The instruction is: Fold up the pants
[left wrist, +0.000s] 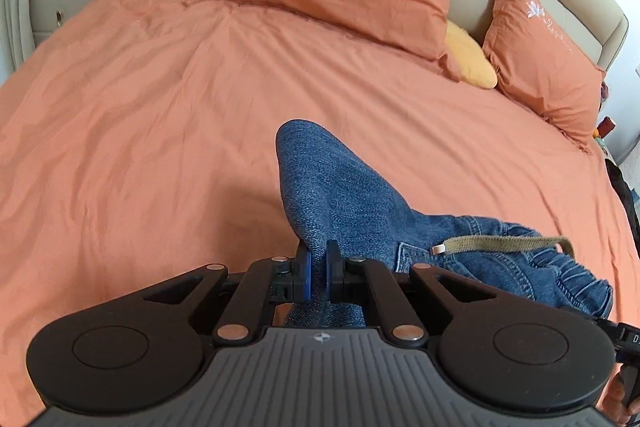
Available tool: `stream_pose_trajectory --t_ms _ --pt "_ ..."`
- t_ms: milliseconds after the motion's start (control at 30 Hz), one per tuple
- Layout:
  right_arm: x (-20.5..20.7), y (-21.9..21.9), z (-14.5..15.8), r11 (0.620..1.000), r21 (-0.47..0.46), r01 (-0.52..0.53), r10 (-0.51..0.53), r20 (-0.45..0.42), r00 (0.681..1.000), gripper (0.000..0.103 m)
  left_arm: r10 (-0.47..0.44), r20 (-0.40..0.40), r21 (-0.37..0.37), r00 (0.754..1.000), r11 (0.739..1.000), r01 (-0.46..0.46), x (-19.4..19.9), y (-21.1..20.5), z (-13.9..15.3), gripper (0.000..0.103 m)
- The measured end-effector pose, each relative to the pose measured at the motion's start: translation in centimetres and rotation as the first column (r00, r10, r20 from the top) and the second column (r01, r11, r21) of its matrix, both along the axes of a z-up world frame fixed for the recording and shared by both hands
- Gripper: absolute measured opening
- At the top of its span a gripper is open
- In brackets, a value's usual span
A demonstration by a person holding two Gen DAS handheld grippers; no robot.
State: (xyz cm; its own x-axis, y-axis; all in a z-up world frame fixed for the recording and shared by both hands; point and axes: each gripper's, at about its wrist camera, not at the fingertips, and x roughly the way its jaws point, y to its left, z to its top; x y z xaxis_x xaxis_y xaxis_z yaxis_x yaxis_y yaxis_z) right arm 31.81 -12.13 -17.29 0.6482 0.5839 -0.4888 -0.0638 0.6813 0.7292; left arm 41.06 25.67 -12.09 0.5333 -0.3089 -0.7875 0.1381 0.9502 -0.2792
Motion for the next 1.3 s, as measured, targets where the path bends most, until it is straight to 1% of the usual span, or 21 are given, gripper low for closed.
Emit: stream_pose_trajectory --t_ms 100,267,367,433,500,533,600,700,733,767,800,833,900,967,1000,1067,1100,1167,1233,1267,1300 --pt "1.1 0.4 -1.3 0.999 -0.047 -0.01 0.009 -0.015 1.0 0.024 -0.006 -0.025 -0.01 1.0 1.0 0.006 0.3 0.8 -2.5 0.006" --pt "1.5 1.0 -3.9 0.992 -0.107 -0.061 0.054 -0.061 0.997 0.024 -0.012 -0.081 0.035 0.997 0.999 0.015 0.7 1.6 -6.3 0.006" --pt "1.8 1.5 -5.8 0.984 -0.153 -0.087 0.066 -0.136 0.989 0.026 -0.012 -0.096 0.041 0.995 0.999 0.016 0.7 2.1 -7.8 0.006" --pt "1.8 1.2 -7.5 0.987 -0.141 -0.078 0.047 -0.209 0.977 0.029 -0.017 -0.103 0.045 0.995 0.999 0.021 0.8 2.2 -8.6 0.006" --pt "1.6 0.7 -9.0 0.993 -0.101 -0.053 0.023 -0.271 0.962 0.031 -0.032 -0.103 0.074 0.994 0.996 0.04 0.8 1.6 -9.2 0.007" --pt "1.6 0.5 -9.5 0.995 -0.092 -0.046 0.018 -0.287 0.958 0.033 -0.042 -0.105 0.096 0.994 0.994 0.052 0.8 1.3 -9.7 0.008" --pt "1.8 0.7 -9.9 0.993 -0.109 -0.05 0.015 -0.298 0.954 0.034 -0.049 -0.108 0.126 0.993 0.99 0.063 0.7 0.8 -10.6 0.009" --pt "2.2 1.3 -9.7 0.986 -0.154 -0.067 0.018 -0.302 0.953 0.037 -0.019 -0.115 0.113 0.993 0.993 0.032 0.6 1.1 -10.9 0.009" --pt "2.2 1.4 -9.5 0.984 -0.162 -0.07 0.017 -0.308 0.951 0.039 -0.004 -0.114 0.104 0.993 0.994 0.016 0.5 1.3 -10.7 0.009" --pt "2.2 1.2 -9.3 0.982 -0.171 -0.077 0.02 -0.315 0.949 0.042 0.01 -0.11 0.097 0.994 0.995 0.0 0.2 1.4 -10.4 0.013" --pt "2.5 1.3 -8.9 0.978 -0.187 -0.089 0.024 -0.32 0.947 0.048 0.03 -0.106 0.095 0.994 0.995 -0.02 0.0 1.7 -10.0 0.017" --pt "2.6 1.3 -8.3 0.973 -0.209 -0.103 0.033 -0.316 0.948 0.055 0.046 -0.1 0.098 0.994 0.994 -0.036 -0.3 1.9 -9.5 0.02" --pt "2.9 1.7 -7.0 0.954 -0.271 -0.128 0.048 -0.283 0.958 0.059 0.063 -0.071 0.104 0.995 0.993 -0.056 -1.2 2.7 -8.2 0.021" --pt "2.2 1.7 -5.4 0.925 -0.352 -0.142 0.059 -0.236 0.97 0.061 0.061 -0.039 0.102 0.997 0.993 -0.057 -2.6 3.4 -6.8 0.021" --pt "1.6 1.5 -4.7 0.916 -0.376 -0.143 0.065 -0.213 0.975 0.063 0.05 -0.037 0.101 0.998 0.994 -0.046 -3.3 3.7 -6.2 0.021" --pt "0.5 1.1 -3.2 0.902 -0.413 -0.127 0.067 -0.158 0.985 0.063 0.019 -0.028 0.114 0.999 0.993 -0.016 -5.1 4.0 -5.1 0.021" --pt "0.0 1.2 -2.3 0.888 -0.443 -0.121 0.073 -0.124 0.99 0.061 0.0 -0.023 0.126 1.0 0.992 0.003 -6.2 4.1 -4.6 0.021" --pt "-1.1 1.7 -0.8 0.847 -0.523 -0.099 0.086 -0.049 0.995 0.055 -0.033 -0.016 0.137 0.999 0.99 0.035 -8.1 4.0 -4.0 0.021" --pt "-1.3 3.1 0.4 0.797 -0.596 -0.094 0.13 0.018 0.991 0.039 -0.071 -0.018 0.137 0.997 0.988 0.072 -9.8 3.6 -3.7 0.021" --pt "-1.6 3.4 0.7 0.78 -0.616 -0.107 0.163 0.035 0.986 0.035 -0.089 -0.024 0.141 0.996 0.986 0.092 -10.3 3.1 -3.9 0.021" --pt "-1.6 4.0 0.7 0.77 -0.625 -0.126 0.197 0.046 0.979 0.029 -0.106 -0.034 0.159 0.994 0.981 0.11 -10.5 2.5 -4.3 0.021"
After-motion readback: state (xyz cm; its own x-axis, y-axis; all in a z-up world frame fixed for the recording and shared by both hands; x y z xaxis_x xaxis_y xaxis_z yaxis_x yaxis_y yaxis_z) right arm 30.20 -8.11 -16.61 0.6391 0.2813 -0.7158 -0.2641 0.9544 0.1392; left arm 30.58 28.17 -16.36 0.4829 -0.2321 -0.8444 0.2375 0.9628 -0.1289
